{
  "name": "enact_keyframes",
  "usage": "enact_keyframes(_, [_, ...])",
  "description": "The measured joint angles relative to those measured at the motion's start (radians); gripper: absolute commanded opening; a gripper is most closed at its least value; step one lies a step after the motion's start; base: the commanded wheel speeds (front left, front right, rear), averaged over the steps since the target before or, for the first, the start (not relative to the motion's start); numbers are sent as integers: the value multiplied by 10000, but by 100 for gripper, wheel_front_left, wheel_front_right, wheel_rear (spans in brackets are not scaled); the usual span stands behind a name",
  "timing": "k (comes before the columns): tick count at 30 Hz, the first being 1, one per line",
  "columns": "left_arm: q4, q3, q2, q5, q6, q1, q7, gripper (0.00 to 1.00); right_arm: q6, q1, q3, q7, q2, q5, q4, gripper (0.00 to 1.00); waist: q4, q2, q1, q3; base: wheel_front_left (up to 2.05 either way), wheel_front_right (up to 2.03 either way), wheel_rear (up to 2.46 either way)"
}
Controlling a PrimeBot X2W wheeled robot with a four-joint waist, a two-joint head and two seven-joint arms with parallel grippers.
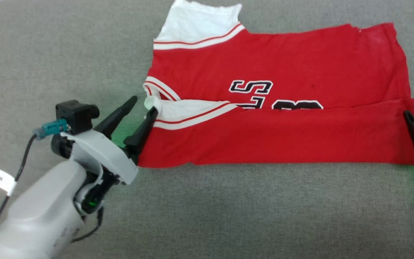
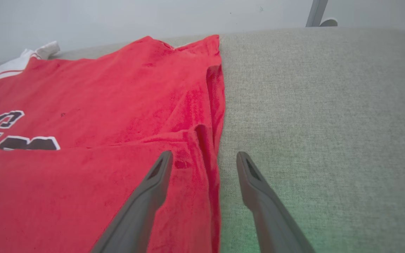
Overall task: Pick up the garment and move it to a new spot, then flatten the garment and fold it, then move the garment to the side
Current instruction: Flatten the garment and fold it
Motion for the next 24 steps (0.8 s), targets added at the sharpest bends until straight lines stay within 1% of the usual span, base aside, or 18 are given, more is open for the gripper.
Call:
enact_keyframes(4, [27,-472,598,102,0,-408,646,100,0,166,-176,-291,67,121,104,100,66,0,0,-374,0,0,0])
enact_keyframes(7, [-173,-738,1087,67,19,-777,1789,100,0,414,-341,-428,136,199,90,100,118,0,0,-670,0,0,0])
enact_keyframes(9, [-433,-920,1394,-29,180,-873,2740,100,0,574,-389,-437,178,203,59,100,153,0,0,-859,0,0,0])
enact_keyframes(11, [-836,-1037,1676,-387,370,-895,3768,100,0,656,-422,-435,251,211,8,100,179,0,0,-1026,0,0,0])
enact_keyframes(15, [-2002,-1304,2165,-1609,903,-734,6103,100,0,823,-431,-414,359,209,-96,100,168,0,0,-1243,0,0,0])
enact_keyframes(17, [-2546,-1496,2428,-1944,1198,-518,6913,100,0,889,-428,-347,397,211,-199,100,107,0,0,-1263,0,0,0])
enact_keyframes(20, [-2924,-1544,2587,-2301,1498,-379,7382,100,0,872,-437,-290,431,249,-376,100,-28,0,0,-1205,0,0,0])
enact_keyframes(22, [-2869,-1457,2491,-2692,1605,-256,7482,100,0,824,-424,-240,447,284,-523,100,-150,0,0,-1115,0,0,0])
enact_keyframes(24, [-2545,-1421,2368,-2824,1672,-194,7494,100,0,736,-408,-226,462,288,-644,100,-282,0,0,-1015,0,0,0])
